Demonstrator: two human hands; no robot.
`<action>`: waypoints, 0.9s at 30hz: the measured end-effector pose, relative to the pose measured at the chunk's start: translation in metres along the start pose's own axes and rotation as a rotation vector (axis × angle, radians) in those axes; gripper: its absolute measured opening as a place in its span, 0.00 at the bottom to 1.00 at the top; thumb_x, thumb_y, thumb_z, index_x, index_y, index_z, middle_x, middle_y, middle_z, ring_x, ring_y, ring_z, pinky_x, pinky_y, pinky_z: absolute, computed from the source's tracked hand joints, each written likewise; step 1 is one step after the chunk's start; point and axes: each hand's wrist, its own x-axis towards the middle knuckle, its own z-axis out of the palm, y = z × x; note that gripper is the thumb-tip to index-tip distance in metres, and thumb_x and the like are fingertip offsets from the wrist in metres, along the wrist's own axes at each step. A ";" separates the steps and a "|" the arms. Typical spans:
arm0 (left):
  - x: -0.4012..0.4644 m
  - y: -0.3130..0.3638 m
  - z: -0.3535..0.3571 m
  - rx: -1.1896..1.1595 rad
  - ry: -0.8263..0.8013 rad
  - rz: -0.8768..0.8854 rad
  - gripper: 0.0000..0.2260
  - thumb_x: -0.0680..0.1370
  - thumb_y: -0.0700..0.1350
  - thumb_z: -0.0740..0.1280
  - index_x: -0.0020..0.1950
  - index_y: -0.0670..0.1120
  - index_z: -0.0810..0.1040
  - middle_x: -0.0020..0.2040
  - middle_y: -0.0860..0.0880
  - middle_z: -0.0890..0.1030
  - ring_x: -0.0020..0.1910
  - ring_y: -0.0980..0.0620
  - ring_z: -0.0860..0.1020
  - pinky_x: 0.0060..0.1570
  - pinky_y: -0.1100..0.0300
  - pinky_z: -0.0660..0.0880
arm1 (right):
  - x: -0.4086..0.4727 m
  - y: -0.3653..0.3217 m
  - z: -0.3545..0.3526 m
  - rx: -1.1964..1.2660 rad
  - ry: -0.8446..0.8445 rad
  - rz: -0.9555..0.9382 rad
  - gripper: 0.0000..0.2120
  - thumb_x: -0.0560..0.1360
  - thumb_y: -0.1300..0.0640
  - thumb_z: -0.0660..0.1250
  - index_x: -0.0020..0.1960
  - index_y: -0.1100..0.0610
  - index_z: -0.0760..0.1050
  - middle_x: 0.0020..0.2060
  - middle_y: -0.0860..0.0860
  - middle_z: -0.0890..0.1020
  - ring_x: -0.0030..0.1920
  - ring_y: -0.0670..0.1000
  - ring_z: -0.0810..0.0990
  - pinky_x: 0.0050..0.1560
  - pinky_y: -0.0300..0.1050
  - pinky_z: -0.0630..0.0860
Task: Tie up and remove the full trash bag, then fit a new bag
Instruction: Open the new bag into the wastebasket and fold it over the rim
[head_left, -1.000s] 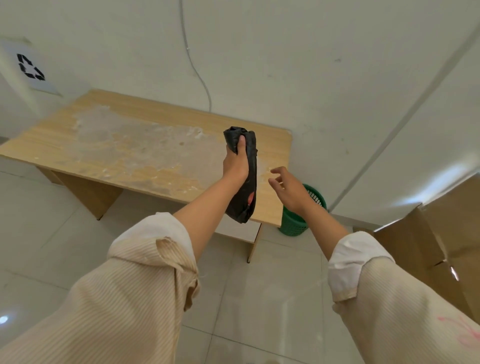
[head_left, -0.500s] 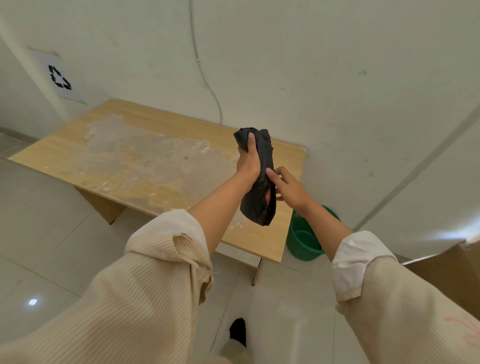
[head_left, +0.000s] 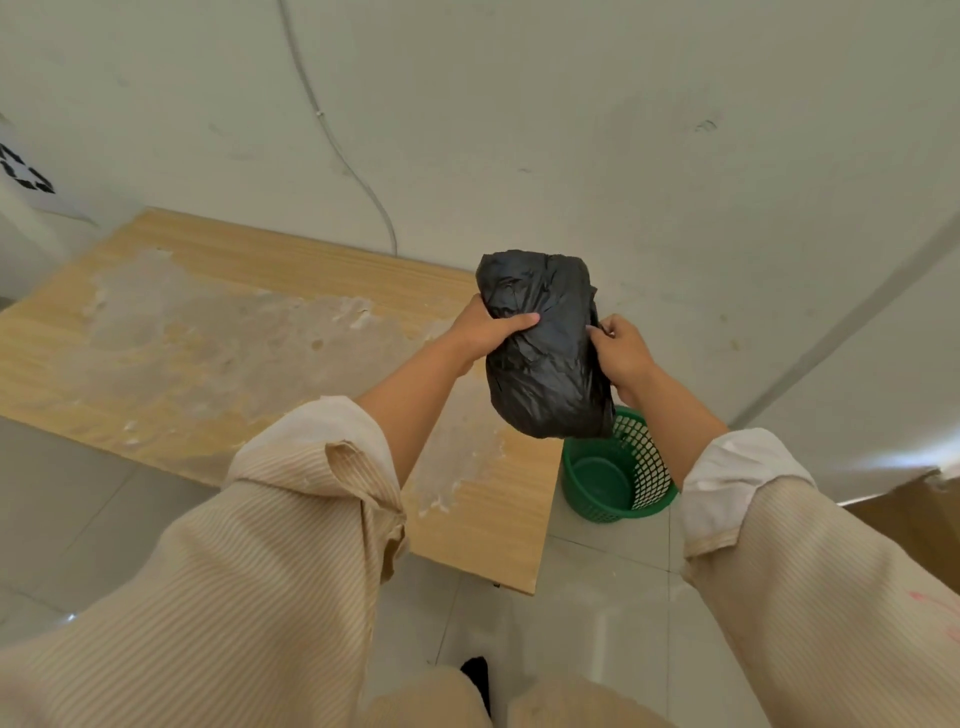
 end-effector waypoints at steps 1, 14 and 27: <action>0.007 0.001 0.003 -0.003 0.009 -0.010 0.33 0.71 0.51 0.75 0.72 0.47 0.65 0.68 0.46 0.73 0.65 0.45 0.73 0.64 0.49 0.72 | 0.007 0.001 -0.003 0.005 -0.002 0.005 0.09 0.80 0.55 0.60 0.43 0.55 0.65 0.43 0.57 0.74 0.43 0.53 0.71 0.44 0.48 0.66; 0.083 0.033 0.065 0.003 0.249 -0.198 0.47 0.74 0.61 0.67 0.78 0.47 0.38 0.77 0.42 0.56 0.73 0.39 0.62 0.68 0.46 0.64 | 0.090 -0.005 -0.067 0.209 -0.125 0.100 0.10 0.80 0.58 0.62 0.42 0.52 0.63 0.36 0.53 0.75 0.29 0.48 0.74 0.27 0.40 0.69; 0.101 0.063 0.161 0.059 -0.125 -0.149 0.18 0.75 0.35 0.69 0.63 0.41 0.70 0.55 0.42 0.77 0.51 0.43 0.79 0.49 0.50 0.79 | 0.133 -0.005 -0.122 0.247 -0.216 0.118 0.10 0.78 0.60 0.66 0.55 0.56 0.66 0.45 0.58 0.79 0.41 0.57 0.80 0.44 0.55 0.80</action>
